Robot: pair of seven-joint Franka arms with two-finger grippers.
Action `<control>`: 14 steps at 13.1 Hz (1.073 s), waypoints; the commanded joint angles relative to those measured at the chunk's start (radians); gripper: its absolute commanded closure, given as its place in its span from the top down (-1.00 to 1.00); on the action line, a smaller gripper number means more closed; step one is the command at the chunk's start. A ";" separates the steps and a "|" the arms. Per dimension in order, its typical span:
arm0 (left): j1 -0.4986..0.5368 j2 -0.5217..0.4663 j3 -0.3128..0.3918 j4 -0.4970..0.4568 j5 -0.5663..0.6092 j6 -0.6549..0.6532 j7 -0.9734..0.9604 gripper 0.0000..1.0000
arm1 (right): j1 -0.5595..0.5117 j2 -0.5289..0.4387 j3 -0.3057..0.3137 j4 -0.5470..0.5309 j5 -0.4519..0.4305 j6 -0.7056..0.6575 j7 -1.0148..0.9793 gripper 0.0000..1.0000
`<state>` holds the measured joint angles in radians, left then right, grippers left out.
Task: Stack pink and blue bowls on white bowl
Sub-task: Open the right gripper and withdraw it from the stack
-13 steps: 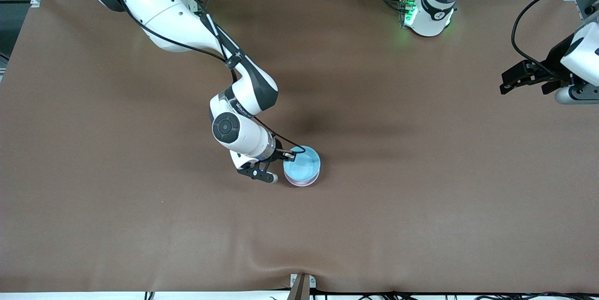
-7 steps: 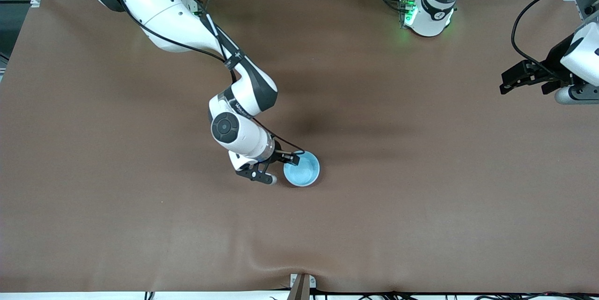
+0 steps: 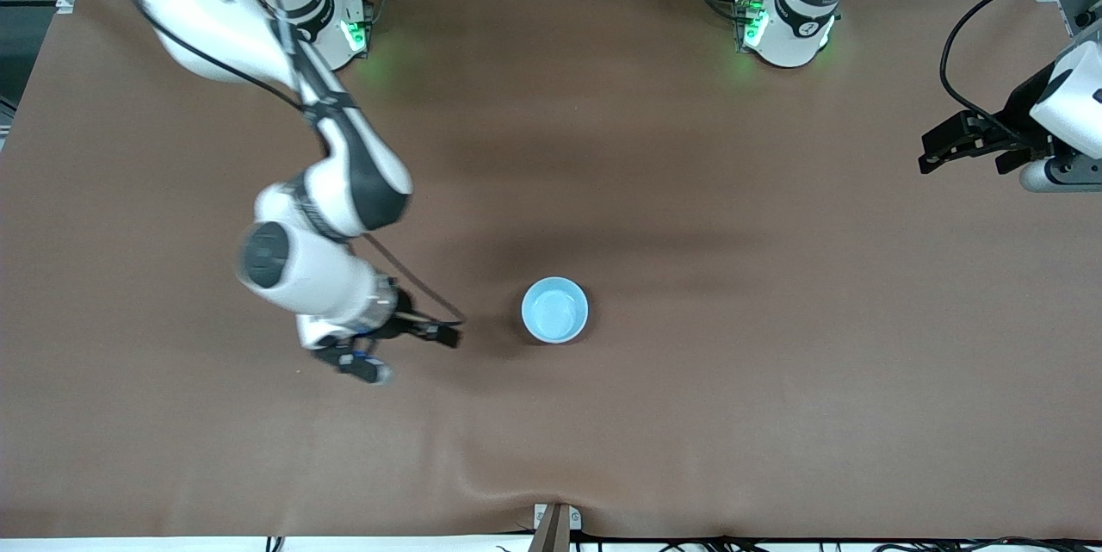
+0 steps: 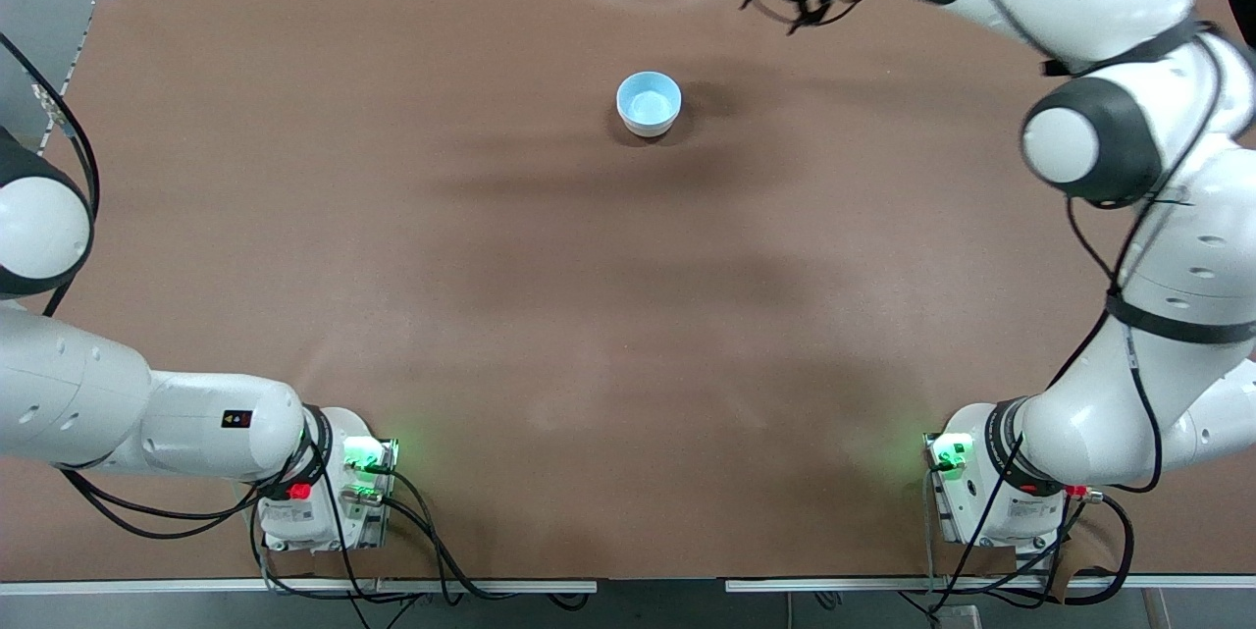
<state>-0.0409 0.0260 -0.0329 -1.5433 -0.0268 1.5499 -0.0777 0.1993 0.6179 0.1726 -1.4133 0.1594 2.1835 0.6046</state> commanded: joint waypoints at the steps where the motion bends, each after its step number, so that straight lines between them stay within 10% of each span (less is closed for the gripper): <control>1: -0.004 0.011 -0.001 0.026 0.004 -0.013 -0.005 1.00 | -0.085 -0.244 0.015 -0.290 -0.027 0.004 -0.150 1.00; 7: -0.002 0.011 -0.001 0.026 0.002 -0.013 -0.004 1.00 | -0.248 -0.568 -0.030 -0.450 -0.092 -0.235 -0.413 1.00; 14: -0.004 0.011 -0.001 0.026 0.004 -0.013 -0.005 1.00 | -0.222 -0.670 -0.128 -0.279 -0.196 -0.580 -0.532 1.00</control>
<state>-0.0414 0.0282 -0.0330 -1.5396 -0.0268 1.5498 -0.0777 -0.0352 -0.0438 0.0739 -1.7680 -0.0114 1.6862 0.1086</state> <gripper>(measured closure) 0.000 0.000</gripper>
